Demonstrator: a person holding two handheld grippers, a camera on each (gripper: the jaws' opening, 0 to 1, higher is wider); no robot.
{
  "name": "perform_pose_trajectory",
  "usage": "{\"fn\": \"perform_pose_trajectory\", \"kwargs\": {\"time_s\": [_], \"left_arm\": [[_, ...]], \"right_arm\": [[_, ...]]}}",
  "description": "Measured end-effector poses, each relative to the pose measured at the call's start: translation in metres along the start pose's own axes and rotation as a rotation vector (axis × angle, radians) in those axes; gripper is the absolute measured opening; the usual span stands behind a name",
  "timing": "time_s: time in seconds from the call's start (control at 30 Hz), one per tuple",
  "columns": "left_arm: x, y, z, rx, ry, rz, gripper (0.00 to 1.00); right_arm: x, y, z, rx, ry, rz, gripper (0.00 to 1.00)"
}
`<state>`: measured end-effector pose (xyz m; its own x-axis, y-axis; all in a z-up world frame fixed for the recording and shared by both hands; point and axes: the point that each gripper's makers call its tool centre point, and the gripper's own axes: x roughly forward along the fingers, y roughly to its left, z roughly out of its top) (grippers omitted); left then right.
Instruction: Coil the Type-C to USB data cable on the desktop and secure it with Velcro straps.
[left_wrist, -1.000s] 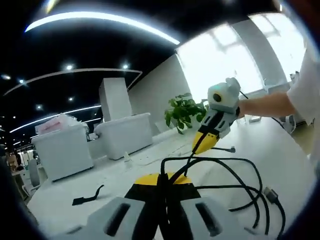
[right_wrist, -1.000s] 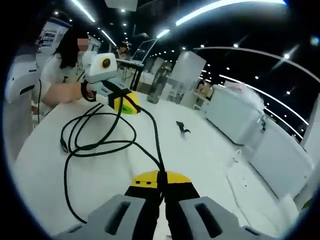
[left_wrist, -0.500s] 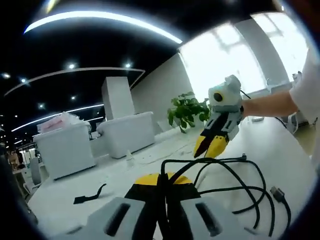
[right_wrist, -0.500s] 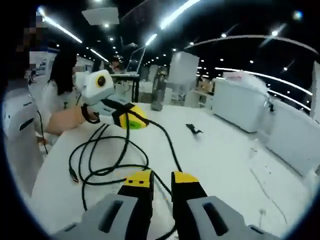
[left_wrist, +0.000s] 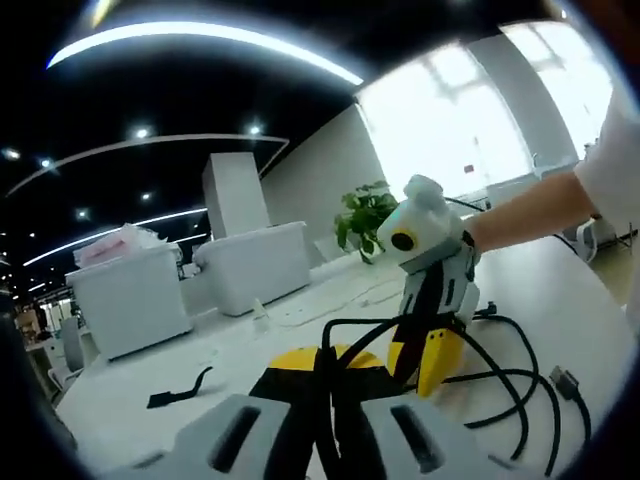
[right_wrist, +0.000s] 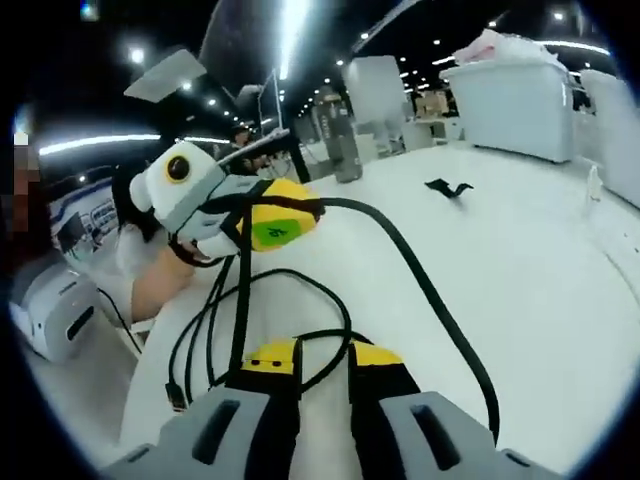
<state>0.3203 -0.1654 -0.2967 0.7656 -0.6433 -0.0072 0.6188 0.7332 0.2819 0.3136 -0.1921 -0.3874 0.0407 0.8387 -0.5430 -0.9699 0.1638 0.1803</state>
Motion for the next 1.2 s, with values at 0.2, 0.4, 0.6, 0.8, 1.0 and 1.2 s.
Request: {"fn": "perform_pose_trajectory", "kwargs": {"time_s": [0.2,0.4,0.6,0.8,1.0,1.2], "left_arm": [[0.0,-0.001,-0.001,-0.009,0.0,-0.008,0.05],[0.0,-0.005,-0.001,-0.04,0.001,-0.021,0.05],[0.001,-0.002,-0.008,-0.024,0.026,-0.008,0.09],[0.003,-0.008,-0.017,-0.003,0.067,-0.03,0.15],[0.005,-0.005,-0.031,0.021,0.123,-0.049,0.14],[0.001,0.004,-0.019,0.078,0.081,-0.036,0.08]], "right_arm": [[-0.003,0.0,0.012,-0.179,-0.009,-0.065,0.06],[-0.03,-0.011,0.054,-0.272,-0.154,-0.181,0.03],[-0.044,-0.001,0.065,-0.429,-0.145,-0.209,0.03],[-0.044,0.002,0.065,-0.48,-0.142,-0.22,0.03],[-0.045,0.014,0.072,-0.484,-0.178,-0.182,0.02],[-0.05,0.019,0.079,-0.454,-0.232,-0.157,0.04]]}}
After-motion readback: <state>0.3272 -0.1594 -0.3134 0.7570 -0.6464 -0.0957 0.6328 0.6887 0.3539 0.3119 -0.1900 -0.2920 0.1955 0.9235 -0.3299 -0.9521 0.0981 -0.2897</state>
